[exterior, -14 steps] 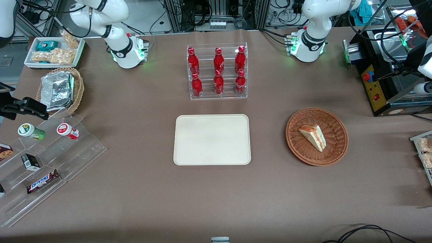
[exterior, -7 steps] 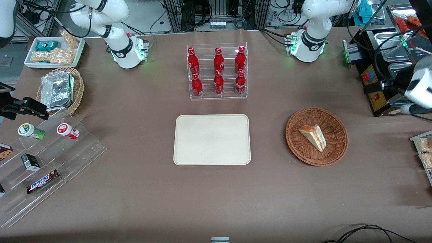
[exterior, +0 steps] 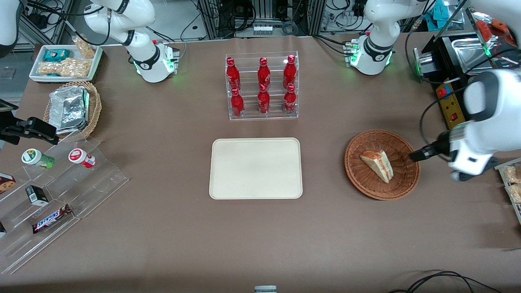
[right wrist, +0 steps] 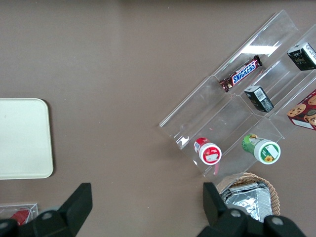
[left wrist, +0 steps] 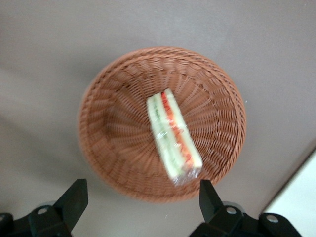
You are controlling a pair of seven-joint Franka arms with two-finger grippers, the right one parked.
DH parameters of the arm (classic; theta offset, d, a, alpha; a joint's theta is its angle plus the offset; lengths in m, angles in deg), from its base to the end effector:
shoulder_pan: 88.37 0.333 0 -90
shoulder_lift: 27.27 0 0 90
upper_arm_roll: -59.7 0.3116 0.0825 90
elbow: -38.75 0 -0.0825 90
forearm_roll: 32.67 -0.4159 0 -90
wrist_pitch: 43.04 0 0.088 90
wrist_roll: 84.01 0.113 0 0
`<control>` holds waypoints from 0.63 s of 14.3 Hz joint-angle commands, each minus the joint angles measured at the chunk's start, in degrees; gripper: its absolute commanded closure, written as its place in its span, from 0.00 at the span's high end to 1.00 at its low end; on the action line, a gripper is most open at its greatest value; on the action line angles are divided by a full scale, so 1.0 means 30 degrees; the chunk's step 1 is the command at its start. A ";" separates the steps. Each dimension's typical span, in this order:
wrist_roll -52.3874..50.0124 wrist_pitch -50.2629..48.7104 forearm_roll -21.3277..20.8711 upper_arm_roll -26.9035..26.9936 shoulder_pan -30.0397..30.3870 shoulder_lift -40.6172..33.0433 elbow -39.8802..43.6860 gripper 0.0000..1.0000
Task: Place sandwich from basket to tray
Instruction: 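Move the left gripper down over the sandwich in the wicker basket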
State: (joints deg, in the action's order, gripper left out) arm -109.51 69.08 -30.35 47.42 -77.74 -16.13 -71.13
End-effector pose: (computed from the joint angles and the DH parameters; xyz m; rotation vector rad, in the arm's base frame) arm 0.6092 -0.0171 0.3567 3.0182 0.6673 -0.2559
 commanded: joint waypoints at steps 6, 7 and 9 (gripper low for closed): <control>-0.4853 0.7262 0.0280 0.0021 -0.0672 -0.0139 -0.5206 1.00; -0.5439 0.7969 0.0251 0.0021 -0.0875 0.0094 -0.5385 1.00; -0.5737 0.8181 0.0251 0.0051 -0.1316 0.0418 -0.5300 1.00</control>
State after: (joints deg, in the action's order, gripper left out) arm -124.51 91.83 -30.27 47.30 -80.14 -15.40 -86.69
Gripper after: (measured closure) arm 0.000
